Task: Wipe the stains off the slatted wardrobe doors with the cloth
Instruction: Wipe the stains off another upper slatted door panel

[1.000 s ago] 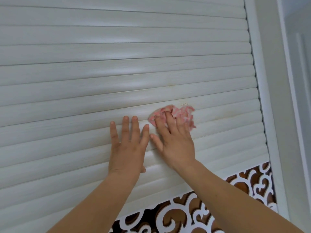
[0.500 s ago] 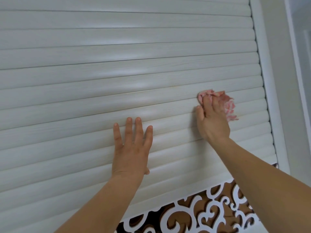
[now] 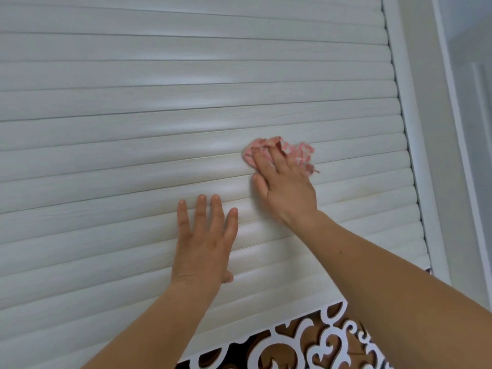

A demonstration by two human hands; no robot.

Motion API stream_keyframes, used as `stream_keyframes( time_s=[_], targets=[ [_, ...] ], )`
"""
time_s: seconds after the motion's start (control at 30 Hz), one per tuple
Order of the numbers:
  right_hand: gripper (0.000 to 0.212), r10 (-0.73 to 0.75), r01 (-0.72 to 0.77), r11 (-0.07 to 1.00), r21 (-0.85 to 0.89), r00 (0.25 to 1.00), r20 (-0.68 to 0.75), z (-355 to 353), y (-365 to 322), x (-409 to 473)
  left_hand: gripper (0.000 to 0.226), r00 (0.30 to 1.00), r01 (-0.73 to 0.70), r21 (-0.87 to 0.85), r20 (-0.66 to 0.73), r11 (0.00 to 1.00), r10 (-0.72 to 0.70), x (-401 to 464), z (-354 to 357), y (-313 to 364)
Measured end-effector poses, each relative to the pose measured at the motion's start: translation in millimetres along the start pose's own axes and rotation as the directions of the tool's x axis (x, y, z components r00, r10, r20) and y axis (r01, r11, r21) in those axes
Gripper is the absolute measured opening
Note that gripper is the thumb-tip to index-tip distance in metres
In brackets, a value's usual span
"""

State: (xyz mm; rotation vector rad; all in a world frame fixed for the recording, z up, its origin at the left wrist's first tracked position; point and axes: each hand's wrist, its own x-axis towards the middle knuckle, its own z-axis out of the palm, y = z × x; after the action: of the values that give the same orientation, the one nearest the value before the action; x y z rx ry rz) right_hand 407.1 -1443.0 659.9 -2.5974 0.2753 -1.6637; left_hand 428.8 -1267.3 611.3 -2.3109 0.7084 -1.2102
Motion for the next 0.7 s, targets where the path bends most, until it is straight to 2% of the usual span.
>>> stream_keyframes(
  time_s=[0.1,0.2,0.37,0.4,0.47,0.53,0.57,0.63,0.7],
  targets=[
    [0.065,0.069,-0.068,0.997,0.024,0.996,-0.048,-6,17,7,0.099,0.998,-0.029,-0.003,-0.055,1.000,0.029,2,-4,-8],
    [0.051,0.207,-0.200,0.976,0.085,0.975,-0.081,-9,44,2,0.090,0.992,-0.046,-0.047,-0.118,0.998,0.040,6,-12,-15],
    [0.051,0.349,-0.325,0.922,0.210,0.933,-0.087,-10,36,9,0.097,0.931,-0.042,-0.139,-0.365,0.989,-0.012,25,-9,-31],
    [0.052,0.325,-0.305,0.933,0.191,0.942,-0.080,-6,26,9,0.097,0.918,-0.041,-0.143,-0.397,0.989,-0.020,31,-8,-34],
    [0.055,0.164,-0.153,0.983,0.103,0.980,-0.111,3,4,2,0.097,0.887,-0.062,-0.147,-0.462,0.987,-0.013,42,-10,-39],
    [0.062,0.001,0.002,1.000,0.031,0.995,-0.102,5,-5,-1,0.096,0.879,-0.065,-0.146,-0.476,0.987,-0.013,52,-11,-42],
    [0.063,-0.031,0.031,0.999,0.008,0.996,-0.089,3,-1,0,0.095,0.888,-0.064,-0.147,-0.460,0.987,-0.011,55,-12,-43],
    [0.061,-0.019,0.017,1.000,-0.019,0.995,-0.100,-1,13,2,0.093,0.902,-0.050,-0.133,-0.431,0.990,-0.013,58,-12,-44],
    [0.055,0.128,-0.126,0.992,0.022,0.981,-0.144,-3,26,3,0.091,0.908,-0.038,-0.100,-0.419,0.994,-0.007,59,-12,-46]
  ],
)
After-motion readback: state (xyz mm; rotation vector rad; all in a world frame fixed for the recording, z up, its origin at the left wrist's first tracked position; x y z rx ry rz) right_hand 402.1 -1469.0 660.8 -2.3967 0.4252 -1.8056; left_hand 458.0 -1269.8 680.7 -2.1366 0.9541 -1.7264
